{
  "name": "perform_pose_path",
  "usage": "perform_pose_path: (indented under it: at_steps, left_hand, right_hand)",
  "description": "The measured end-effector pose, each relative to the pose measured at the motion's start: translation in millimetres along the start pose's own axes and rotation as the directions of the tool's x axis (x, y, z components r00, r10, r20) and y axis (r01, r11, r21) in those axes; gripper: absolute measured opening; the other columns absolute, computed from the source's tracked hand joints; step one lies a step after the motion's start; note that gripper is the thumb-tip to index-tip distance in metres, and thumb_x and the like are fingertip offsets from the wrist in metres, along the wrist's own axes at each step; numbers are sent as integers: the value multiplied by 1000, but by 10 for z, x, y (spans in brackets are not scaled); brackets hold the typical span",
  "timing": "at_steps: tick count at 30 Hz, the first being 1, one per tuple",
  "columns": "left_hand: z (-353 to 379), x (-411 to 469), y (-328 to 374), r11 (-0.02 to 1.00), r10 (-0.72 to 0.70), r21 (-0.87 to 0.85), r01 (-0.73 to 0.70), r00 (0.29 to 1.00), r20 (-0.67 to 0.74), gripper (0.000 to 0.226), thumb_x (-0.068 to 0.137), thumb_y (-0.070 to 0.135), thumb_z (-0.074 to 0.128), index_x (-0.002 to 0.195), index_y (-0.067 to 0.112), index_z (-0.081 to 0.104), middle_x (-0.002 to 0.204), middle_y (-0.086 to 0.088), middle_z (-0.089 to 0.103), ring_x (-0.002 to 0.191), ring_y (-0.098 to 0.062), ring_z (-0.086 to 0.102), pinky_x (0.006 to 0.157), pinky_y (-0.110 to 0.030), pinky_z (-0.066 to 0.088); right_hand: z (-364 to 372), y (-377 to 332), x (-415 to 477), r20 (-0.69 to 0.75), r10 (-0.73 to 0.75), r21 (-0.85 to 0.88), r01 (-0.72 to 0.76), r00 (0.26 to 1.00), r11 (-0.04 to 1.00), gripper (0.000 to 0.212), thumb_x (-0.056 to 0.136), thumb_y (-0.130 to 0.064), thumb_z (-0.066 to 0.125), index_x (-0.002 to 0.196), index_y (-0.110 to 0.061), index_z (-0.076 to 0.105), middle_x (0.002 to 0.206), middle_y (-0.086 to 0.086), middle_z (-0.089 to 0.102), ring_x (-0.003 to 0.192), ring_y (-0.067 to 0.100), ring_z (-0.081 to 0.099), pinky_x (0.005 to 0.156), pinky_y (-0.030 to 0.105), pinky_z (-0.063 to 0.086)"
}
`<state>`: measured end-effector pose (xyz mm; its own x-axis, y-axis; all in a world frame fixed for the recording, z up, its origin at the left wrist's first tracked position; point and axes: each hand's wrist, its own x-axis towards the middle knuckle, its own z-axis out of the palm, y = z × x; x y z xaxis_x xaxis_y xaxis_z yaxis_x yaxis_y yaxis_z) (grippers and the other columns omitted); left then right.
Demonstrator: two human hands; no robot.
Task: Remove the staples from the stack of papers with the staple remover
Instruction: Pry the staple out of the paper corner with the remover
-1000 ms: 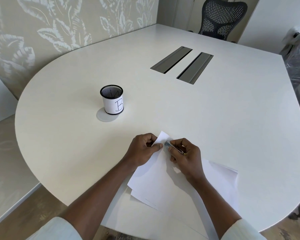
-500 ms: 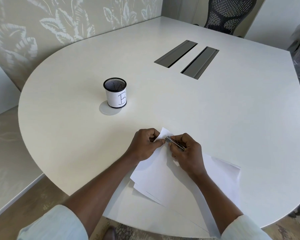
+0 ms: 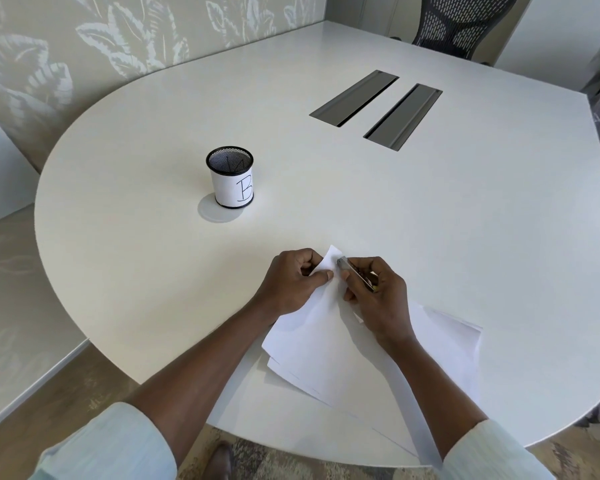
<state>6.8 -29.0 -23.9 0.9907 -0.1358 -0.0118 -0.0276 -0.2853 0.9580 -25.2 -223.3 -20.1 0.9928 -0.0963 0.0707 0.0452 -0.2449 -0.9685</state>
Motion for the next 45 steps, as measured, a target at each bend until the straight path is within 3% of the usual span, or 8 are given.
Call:
perform_pose_path:
  at_steps: [5,13,22,26,32,37,40,45]
  left_hand:
    - [-18,-3,20,999,-38,-7,38,999,-6,11,96,13,79,84,11,78,66,14,72,58,-1,57,61,-12,44]
    - [0,-7,78,997,-74,27,75,997,-22,12,95,14,78,88,5,75,74,-14,68,66,-17,50,65,-27,41]
    - [-9,-5,58,998,-53,43,54,998,-19,16,98,15,75,88,3,73,64,5,55,51,-5,41,54,-17,34]
    - [-1,3,59,997,-48,65,49,999,-27,21,97,14,76,78,13,68,52,16,48,50,-5,40,53,-15,32]
    - [-9,-8,68,997,-37,69,37,999,-5,26,98,14,75,76,16,64,49,17,44,48,-6,38,51,-14,30]
    - [-15,-30,75,997,-23,68,23,1000,-2,21,100,16,75,84,4,68,59,14,47,55,-7,35,56,-22,31]
    - [-18,-40,87,998,-7,60,6,1000,7,20,100,16,75,91,-1,71,70,-4,54,66,-17,39,64,-31,33]
    - [-19,-51,85,998,-1,61,1,1000,-5,22,100,17,76,90,-1,69,69,-4,50,65,-17,35,61,-29,31]
  right_hand:
    - [-29,15,10,3,16,36,-16,1000,999,4,104,-15,76,106,-12,77,76,2,77,68,15,71,65,22,56]
    - [-150,-126,162,120,152,126,-166,981,978,4,97,-11,83,99,-10,81,81,8,83,71,18,75,64,22,59]
    - [-108,3,86,66,10,-95,-4,998,995,13,87,-21,84,99,-19,81,89,-5,82,73,12,70,67,29,58]
    - [-115,21,79,54,3,-85,2,999,996,12,89,-14,83,101,-16,81,93,0,83,86,33,75,76,43,63]
    - [-107,61,76,65,-11,-95,17,998,995,13,91,-9,83,100,-17,81,93,-3,83,80,16,71,74,33,58]
    - [-95,83,85,72,-52,-116,60,996,991,13,92,-8,83,103,-14,80,98,-1,83,91,26,77,77,31,59]
    - [-91,82,84,75,-67,-146,77,995,986,14,93,-3,82,104,-12,79,100,0,84,93,28,77,78,38,61]
    - [-95,91,78,71,-114,-184,126,991,975,14,92,-1,81,104,-9,79,102,0,83,93,26,76,79,36,59]
